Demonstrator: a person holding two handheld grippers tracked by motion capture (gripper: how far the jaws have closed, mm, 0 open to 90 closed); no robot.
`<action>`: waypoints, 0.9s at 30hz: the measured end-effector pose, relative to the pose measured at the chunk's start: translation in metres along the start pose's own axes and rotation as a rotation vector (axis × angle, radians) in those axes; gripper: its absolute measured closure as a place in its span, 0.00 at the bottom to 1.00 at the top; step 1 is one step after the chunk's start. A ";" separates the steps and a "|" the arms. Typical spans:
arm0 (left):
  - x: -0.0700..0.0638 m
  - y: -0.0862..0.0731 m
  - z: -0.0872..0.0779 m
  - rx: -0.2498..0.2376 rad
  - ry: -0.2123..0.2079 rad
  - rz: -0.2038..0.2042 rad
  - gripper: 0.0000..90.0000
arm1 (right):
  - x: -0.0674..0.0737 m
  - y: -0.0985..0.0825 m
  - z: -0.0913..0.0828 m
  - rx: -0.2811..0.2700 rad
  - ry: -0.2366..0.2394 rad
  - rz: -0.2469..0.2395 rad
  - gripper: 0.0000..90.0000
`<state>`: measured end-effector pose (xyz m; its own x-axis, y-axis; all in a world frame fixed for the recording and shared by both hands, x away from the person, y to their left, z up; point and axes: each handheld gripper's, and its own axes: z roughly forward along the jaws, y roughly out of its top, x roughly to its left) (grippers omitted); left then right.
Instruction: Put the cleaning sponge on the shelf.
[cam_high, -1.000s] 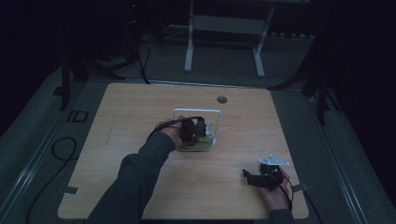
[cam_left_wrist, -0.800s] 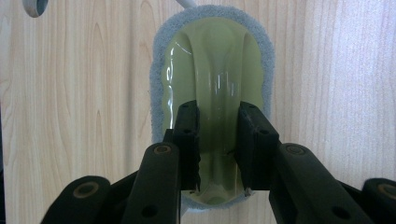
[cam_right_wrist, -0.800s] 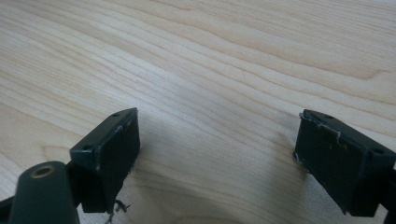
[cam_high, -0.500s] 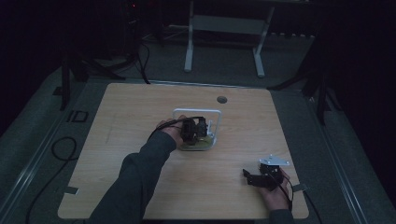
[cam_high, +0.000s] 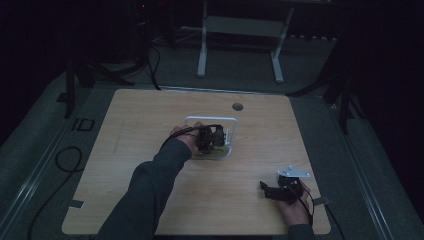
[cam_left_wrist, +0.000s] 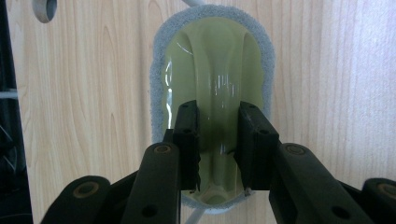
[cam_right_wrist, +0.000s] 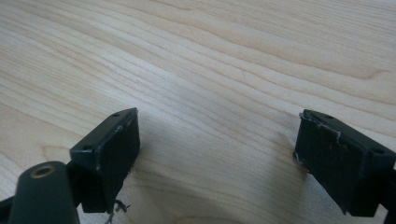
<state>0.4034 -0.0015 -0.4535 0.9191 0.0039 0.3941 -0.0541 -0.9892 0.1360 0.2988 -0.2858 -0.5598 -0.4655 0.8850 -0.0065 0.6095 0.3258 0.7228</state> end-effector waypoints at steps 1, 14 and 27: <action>-0.001 0.000 0.001 -0.001 -0.003 -0.003 0.80 | 0.000 0.000 0.000 0.000 0.000 -0.001 0.15; 0.002 -0.002 0.004 0.008 -0.002 -0.017 0.79 | 0.000 0.000 0.000 0.000 0.000 -0.002 0.15; 0.003 -0.002 0.009 0.012 0.033 -0.027 0.79 | 0.000 0.000 0.000 0.000 0.000 -0.002 0.15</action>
<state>0.4101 -0.0014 -0.4609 0.9069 0.0347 0.4199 -0.0250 -0.9904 0.1359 0.2989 -0.2859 -0.5598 -0.4666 0.8844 -0.0083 0.6086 0.3279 0.7226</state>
